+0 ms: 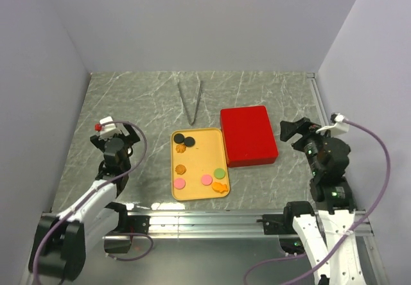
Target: Pack the cookies
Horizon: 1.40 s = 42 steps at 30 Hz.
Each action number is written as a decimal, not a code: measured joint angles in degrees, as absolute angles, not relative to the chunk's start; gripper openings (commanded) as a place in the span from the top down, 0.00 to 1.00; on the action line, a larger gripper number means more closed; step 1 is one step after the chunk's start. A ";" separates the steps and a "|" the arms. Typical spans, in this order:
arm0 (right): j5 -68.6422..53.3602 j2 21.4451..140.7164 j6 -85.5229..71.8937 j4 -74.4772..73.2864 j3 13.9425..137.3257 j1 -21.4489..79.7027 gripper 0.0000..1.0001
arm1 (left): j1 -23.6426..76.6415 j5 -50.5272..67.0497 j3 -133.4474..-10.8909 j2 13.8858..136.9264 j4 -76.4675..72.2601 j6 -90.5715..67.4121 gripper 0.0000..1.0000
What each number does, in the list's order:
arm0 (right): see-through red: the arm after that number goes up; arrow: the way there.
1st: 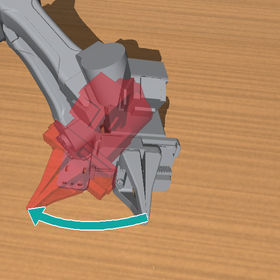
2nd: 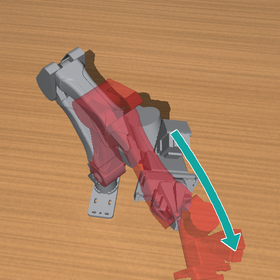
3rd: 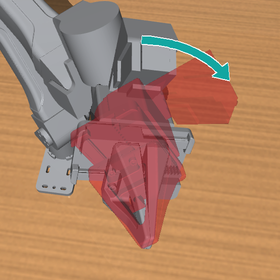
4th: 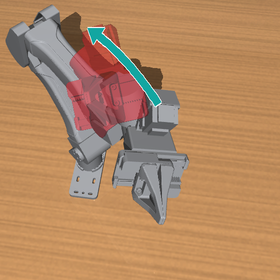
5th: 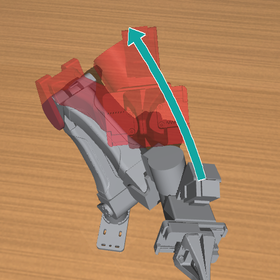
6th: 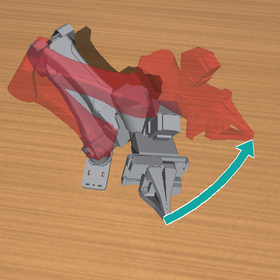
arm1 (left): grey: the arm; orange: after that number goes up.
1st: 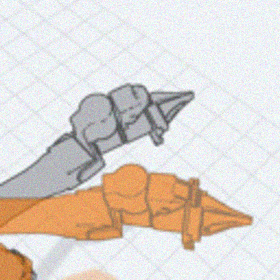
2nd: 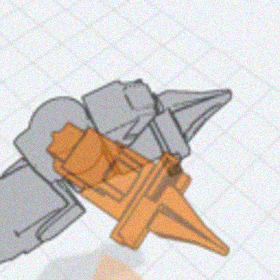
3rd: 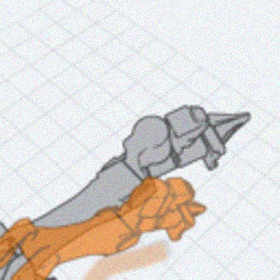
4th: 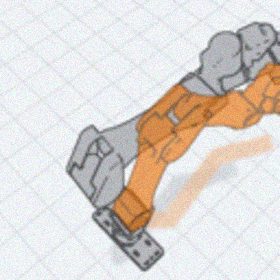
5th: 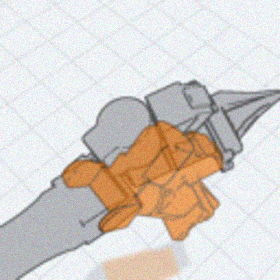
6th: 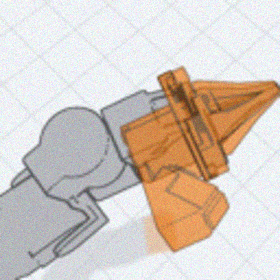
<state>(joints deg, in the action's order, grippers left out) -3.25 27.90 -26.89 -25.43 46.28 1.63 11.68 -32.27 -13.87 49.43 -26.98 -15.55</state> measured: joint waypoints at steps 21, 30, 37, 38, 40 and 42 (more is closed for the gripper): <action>12.10 55.09 -13.13 35.09 9.69 1.74 0.01 | 7.20 -20.25 -15.16 82.04 -59.20 -7.09 0.01; 6.81 68.86 -7.84 57.41 9.23 1.56 0.00 | 3.31 -14.33 -12.62 83.64 -67.24 -7.29 0.00; 1.56 75.13 -5.50 59.75 10.28 1.34 0.00 | 2.48 -12.14 -12.64 83.64 -67.48 -7.64 0.01; 1.28 75.13 -5.39 60.05 10.31 1.34 0.00 | 2.44 -11.90 -12.64 83.64 -67.48 -7.73 0.01; 0.78 75.11 -5.15 60.27 10.41 1.34 0.00 | 2.44 -11.77 -12.64 83.64 -67.48 -7.77 0.01; 0.54 75.11 -4.99 60.40 10.50 1.34 0.00 | 2.44 -11.70 -12.64 83.64 -67.48 -7.77 0.01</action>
